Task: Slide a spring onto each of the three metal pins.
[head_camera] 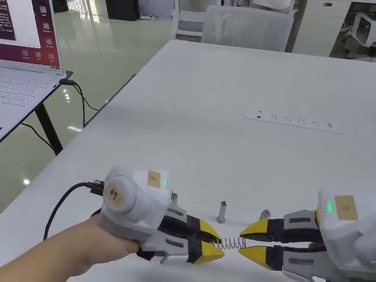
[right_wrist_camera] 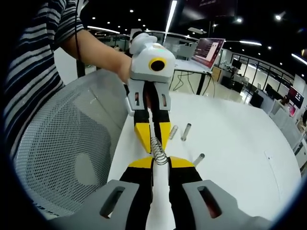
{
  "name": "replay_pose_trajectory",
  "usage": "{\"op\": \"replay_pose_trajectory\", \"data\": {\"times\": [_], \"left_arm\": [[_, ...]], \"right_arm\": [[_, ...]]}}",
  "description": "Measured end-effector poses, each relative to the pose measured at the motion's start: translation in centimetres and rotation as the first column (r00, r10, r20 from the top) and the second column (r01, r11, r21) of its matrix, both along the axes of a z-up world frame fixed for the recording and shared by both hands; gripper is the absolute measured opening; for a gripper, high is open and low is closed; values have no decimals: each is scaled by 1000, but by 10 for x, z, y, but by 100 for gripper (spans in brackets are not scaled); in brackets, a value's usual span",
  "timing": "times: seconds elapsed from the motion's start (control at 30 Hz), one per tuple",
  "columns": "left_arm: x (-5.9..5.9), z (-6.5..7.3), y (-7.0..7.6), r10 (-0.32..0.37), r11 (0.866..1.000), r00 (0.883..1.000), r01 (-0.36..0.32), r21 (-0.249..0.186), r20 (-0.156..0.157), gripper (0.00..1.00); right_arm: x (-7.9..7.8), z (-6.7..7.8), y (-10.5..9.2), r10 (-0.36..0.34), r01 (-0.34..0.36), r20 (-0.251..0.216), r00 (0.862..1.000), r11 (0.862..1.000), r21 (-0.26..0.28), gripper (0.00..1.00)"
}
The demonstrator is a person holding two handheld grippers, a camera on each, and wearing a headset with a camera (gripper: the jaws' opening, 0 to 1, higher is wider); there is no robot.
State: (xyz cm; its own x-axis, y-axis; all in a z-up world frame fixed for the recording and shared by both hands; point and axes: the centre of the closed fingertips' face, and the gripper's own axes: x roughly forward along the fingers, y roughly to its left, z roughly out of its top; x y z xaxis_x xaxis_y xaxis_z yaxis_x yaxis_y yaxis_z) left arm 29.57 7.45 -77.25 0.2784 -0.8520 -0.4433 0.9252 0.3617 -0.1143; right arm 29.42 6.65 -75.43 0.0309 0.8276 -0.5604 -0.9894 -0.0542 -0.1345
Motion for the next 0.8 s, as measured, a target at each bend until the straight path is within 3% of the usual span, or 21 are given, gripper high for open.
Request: {"op": "replay_pose_trajectory", "data": {"times": [0.23,0.57,0.8], "left_arm": [[4,5,6,7,1000,1000,-7,-13,1,2],[6,8,5,-44,998,999,45,-35,4,2],[8,8,3,-60,997,998,61,-39,19,2]], "right_arm": [[0,11,8,-7,7,11,1000,1000,11,8],[0,30,24,-102,102,-9,995,993,53,8],[-2,35,39,-122,119,49,991,991,58,8]]}}
